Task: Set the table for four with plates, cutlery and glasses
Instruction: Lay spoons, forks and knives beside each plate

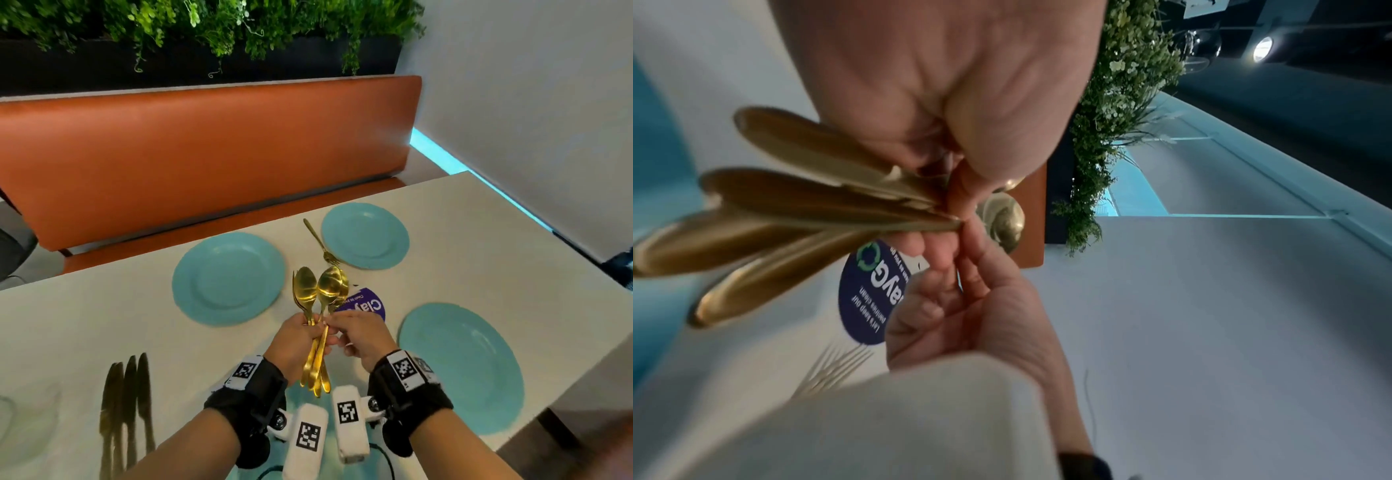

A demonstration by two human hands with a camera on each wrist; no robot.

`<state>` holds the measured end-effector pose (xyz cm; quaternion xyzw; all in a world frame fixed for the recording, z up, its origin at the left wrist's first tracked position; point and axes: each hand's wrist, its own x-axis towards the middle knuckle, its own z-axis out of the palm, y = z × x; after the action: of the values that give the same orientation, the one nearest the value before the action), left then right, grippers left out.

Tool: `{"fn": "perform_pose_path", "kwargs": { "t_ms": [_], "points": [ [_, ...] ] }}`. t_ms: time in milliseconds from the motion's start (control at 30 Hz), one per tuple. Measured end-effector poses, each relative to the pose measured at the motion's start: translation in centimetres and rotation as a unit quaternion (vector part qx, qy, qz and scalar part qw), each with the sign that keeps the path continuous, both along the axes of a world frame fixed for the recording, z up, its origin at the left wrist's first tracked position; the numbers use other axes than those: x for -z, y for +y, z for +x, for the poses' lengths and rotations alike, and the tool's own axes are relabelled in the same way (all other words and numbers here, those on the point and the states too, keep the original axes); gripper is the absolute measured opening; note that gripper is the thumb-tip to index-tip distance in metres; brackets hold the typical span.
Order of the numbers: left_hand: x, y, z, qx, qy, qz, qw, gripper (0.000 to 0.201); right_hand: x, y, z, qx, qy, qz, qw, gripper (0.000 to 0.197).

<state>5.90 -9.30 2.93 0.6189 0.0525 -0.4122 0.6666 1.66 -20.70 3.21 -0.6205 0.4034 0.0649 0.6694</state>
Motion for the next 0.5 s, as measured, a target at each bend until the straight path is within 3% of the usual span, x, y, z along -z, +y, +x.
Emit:
{"fn": "perform_pose_path", "kwargs": {
  "t_ms": [67, 233, 367, 500],
  "points": [
    [0.1, 0.0, -1.2, -0.008, -0.006, 0.012, 1.000, 0.005, -0.2, -0.3, -1.4, 0.023, 0.012, -0.003, 1.000, 0.007],
    [0.0, 1.0, -3.1, -0.061, 0.001, 0.012, 0.998, 0.017, -0.4, -2.2, -5.2, 0.032, 0.014, -0.076, 0.996, 0.013],
    [0.4, 3.0, -3.9, -0.083, 0.004, 0.039, 0.996, 0.019, 0.6, -3.0, -9.7, -0.077, 0.076, -0.202, 0.973, 0.020],
    [1.0, 4.7, -4.1, -0.118, 0.012, 0.061, 0.991, 0.020, 2.7, -2.3, -12.7, -0.168, 0.159, -0.253, 0.939, 0.025]
  ]
}}
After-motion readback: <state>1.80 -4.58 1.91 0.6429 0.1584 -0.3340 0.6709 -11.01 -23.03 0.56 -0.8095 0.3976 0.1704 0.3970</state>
